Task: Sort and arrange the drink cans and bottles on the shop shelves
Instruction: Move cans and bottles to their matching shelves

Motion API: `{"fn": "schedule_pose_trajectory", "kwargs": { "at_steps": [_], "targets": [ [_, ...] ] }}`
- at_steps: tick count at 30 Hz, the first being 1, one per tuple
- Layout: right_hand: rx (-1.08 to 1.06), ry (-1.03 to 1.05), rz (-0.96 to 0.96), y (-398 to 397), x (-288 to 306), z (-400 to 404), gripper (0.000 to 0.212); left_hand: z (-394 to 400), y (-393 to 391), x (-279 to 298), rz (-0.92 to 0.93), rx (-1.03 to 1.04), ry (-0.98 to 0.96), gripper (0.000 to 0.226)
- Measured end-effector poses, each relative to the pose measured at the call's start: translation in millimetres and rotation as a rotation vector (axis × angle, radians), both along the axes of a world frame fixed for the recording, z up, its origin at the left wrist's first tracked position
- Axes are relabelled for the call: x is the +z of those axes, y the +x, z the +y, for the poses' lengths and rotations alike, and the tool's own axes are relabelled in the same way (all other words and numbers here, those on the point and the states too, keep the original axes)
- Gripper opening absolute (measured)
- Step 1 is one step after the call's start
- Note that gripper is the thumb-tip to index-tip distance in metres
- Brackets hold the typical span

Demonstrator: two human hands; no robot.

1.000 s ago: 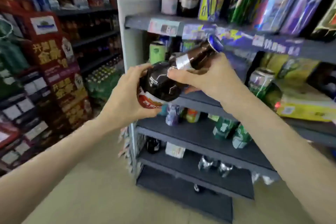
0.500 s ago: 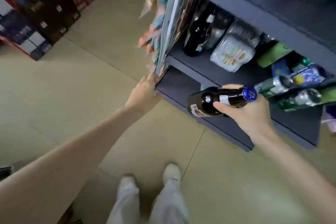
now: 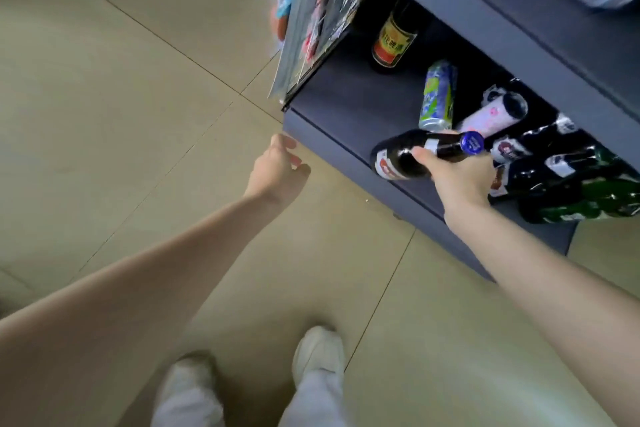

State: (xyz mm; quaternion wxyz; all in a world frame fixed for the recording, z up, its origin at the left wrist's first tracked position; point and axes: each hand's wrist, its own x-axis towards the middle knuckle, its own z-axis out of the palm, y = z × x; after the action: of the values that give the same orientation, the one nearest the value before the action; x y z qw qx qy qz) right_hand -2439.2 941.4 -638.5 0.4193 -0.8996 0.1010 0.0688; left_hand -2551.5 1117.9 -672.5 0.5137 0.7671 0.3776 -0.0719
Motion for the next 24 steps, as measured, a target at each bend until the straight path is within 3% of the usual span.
{"fn": "schedule_pose_trajectory", "kwargs": {
  "at_steps": [7, 11, 14, 24],
  "targets": [
    [-0.049, 0.051, -0.023, 52.7, -19.3, 38.5, 0.046, 11.0, 11.4, -27.3, -0.001, 0.143, -0.039, 0.033],
    [-0.029, -0.071, -0.013, 64.9, -25.7, 54.4, 0.056, 14.5, 11.2, -33.5, -0.010, 0.148, -0.043, 0.032],
    [-0.032, -0.107, -0.025, 67.7, -28.9, 60.5, 0.051, 17.7, 10.9, -39.2, -0.016, 0.178, -0.050, 0.031],
    [-0.314, -0.110, -0.036, 62.2, -33.3, -1.7, 0.051, -1.5, 30.4, -27.3, -0.034, 0.049, -0.044, 0.033]
  ]
}}
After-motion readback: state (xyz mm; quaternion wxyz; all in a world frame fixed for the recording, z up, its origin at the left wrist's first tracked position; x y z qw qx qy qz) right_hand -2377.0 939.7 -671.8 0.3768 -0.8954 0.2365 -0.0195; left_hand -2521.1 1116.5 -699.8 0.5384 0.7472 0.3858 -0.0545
